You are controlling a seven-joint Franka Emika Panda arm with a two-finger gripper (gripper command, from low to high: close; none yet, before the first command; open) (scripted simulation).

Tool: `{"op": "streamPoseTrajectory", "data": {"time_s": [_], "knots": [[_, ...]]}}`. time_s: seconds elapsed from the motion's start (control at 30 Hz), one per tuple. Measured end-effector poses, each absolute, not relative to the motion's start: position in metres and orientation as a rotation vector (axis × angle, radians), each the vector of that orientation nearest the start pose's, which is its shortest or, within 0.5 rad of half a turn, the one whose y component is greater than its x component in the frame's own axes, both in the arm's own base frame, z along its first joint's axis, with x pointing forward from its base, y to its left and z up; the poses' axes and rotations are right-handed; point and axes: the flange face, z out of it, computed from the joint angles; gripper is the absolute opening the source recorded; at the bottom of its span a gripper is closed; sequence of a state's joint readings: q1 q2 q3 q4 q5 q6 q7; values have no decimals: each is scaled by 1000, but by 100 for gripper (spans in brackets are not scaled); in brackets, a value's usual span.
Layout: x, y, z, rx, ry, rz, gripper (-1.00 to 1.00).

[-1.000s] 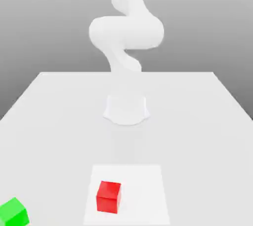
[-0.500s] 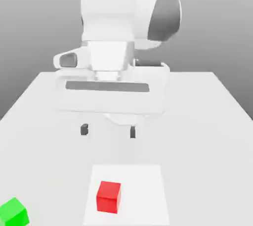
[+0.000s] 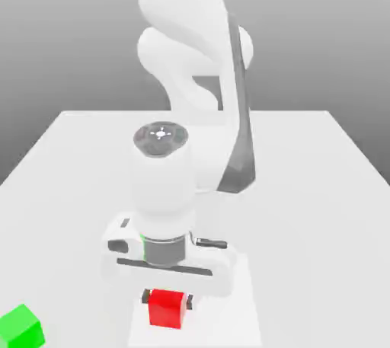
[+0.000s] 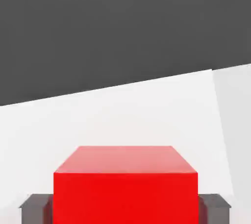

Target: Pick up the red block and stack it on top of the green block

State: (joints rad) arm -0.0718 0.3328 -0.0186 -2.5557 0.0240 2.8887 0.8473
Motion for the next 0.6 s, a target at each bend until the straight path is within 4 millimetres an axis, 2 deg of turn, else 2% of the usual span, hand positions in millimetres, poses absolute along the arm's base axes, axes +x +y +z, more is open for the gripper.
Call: {"op": "streamPoseTrajectory", "data": {"time_s": [0.1,0.27,0.3,0.37,0.47,0.6], "knots": [[443,-42,148,-2787,1451,-1,-100],[444,-43,200,-2786,1452,0,-100],[447,-51,207,-2758,1505,0,-100],[461,-85,216,-2642,1699,0,-100],[479,-146,227,-2416,2006,1,-100],[487,-237,243,-2048,2379,1,-100]]}}
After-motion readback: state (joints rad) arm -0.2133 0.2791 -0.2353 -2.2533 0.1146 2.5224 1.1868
